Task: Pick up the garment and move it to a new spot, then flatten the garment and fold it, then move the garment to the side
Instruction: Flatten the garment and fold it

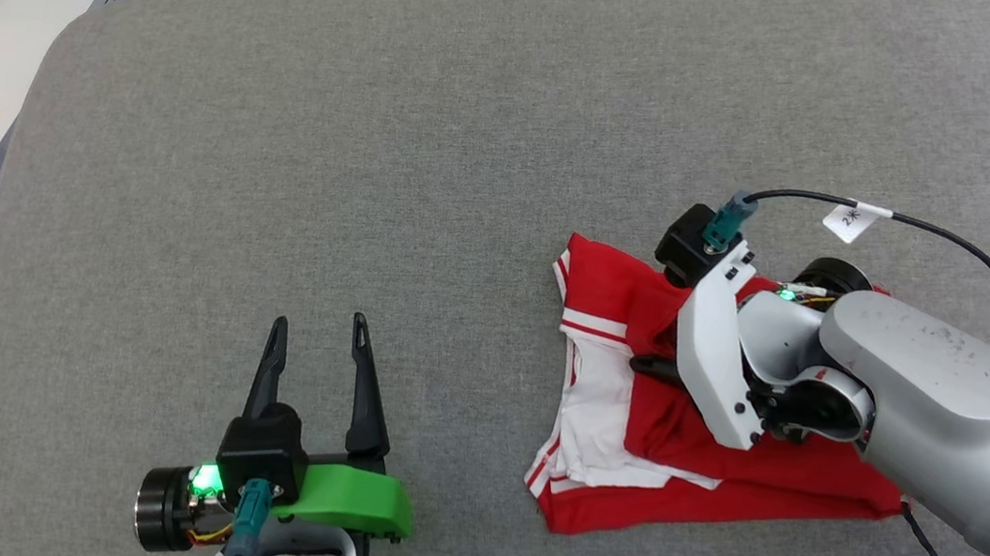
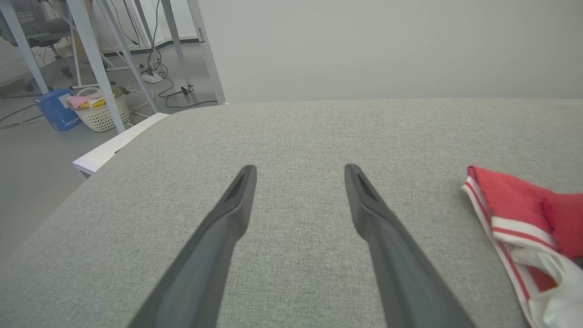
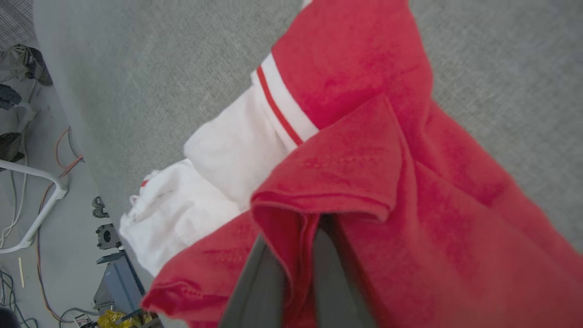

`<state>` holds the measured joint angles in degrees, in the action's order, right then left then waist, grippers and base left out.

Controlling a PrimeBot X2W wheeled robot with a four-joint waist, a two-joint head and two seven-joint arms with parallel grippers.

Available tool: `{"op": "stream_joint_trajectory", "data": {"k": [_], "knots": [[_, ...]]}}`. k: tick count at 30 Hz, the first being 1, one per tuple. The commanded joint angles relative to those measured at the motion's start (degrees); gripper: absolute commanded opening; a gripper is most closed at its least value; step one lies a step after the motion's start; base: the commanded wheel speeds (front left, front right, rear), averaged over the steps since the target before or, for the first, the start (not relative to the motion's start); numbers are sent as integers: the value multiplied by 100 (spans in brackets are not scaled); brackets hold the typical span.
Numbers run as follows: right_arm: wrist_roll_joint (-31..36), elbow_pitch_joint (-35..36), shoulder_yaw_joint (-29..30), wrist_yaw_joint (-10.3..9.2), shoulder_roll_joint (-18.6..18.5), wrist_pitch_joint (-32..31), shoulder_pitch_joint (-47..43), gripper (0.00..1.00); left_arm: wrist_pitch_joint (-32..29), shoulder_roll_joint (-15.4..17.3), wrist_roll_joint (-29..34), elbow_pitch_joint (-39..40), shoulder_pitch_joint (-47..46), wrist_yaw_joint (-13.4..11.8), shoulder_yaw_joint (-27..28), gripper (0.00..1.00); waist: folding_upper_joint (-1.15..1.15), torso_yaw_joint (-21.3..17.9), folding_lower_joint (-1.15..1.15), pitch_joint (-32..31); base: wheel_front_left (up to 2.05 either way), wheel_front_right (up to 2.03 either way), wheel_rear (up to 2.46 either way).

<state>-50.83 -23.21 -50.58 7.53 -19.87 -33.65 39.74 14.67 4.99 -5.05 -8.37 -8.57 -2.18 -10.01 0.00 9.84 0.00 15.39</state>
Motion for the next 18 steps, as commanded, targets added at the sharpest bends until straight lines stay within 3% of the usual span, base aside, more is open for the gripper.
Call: {"op": "stream_joint_trajectory", "data": {"k": [1,2,3,4,11,18], "knots": [[-4,-68,-106,-4,-27,158,49,0,33,-42,54,-14,-43,47,39,100,0,-43,0,-67,0,0,0],[-4,-36,-167,-4,-74,315,84,7,33,-48,52,-25,-16,53,61,100,0,-69,0,-112,0,0,0],[-48,7,-173,-4,-105,470,95,41,33,-50,58,-32,8,57,79,100,0,-93,0,-157,0,0,0],[-123,81,-164,-4,-152,651,97,100,33,-51,66,-41,40,64,100,100,0,-121,0,-214,0,0,0],[-103,838,97,-4,-757,2031,60,100,33,-18,105,-15,269,92,254,100,0,-383,0,-567,0,0,0],[688,821,960,-4,-1033,3626,-261,100,33,-20,144,29,440,126,313,100,0,-608,0,-815,0,0,0]]}}
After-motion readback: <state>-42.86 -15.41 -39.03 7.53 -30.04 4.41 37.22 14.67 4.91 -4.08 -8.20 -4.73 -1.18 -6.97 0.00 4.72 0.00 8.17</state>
